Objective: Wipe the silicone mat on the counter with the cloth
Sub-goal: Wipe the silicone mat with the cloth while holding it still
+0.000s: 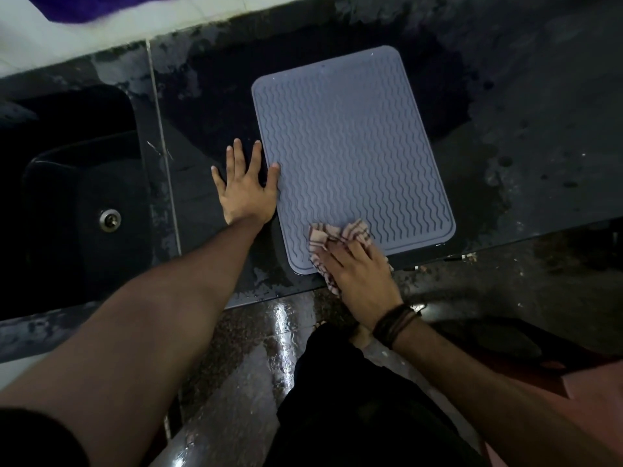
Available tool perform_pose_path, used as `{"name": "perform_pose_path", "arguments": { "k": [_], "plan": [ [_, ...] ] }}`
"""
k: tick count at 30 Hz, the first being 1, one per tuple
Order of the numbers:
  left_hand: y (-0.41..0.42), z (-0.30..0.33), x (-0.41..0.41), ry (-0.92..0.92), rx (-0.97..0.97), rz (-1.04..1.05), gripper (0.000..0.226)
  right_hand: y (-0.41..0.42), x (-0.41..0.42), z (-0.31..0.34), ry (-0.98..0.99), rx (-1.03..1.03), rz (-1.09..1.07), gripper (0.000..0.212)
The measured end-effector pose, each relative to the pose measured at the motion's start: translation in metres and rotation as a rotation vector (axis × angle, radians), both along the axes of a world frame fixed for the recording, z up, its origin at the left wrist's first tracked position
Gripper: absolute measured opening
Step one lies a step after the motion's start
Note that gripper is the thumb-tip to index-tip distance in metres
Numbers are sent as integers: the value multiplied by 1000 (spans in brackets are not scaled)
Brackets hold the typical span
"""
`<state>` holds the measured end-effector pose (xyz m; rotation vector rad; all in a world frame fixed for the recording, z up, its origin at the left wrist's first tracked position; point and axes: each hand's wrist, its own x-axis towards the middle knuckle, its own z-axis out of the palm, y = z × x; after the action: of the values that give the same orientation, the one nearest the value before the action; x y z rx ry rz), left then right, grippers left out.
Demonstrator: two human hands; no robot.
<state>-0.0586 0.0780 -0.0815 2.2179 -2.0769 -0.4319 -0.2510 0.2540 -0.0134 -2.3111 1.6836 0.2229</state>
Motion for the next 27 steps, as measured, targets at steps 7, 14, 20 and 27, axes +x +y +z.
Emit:
{"name": "perform_pose_path", "arguments": {
  "k": [7, 14, 20, 27],
  "plan": [
    [0, -2, 2, -9, -8, -13, 68, -64, 4, 19, -184, -232, -186, 67],
    [-1, -4, 1, -21, -4, -1, 68, -71, 27, -14, -64, -53, -75, 59],
    [0, 0, 0, -22, 17, -11, 66, -7, 5, -10, -51, 10, -36, 57],
    [1, 1, 1, 7, 7, -11, 67, -21, -22, 13, -88, -163, -165, 49]
  ]
}}
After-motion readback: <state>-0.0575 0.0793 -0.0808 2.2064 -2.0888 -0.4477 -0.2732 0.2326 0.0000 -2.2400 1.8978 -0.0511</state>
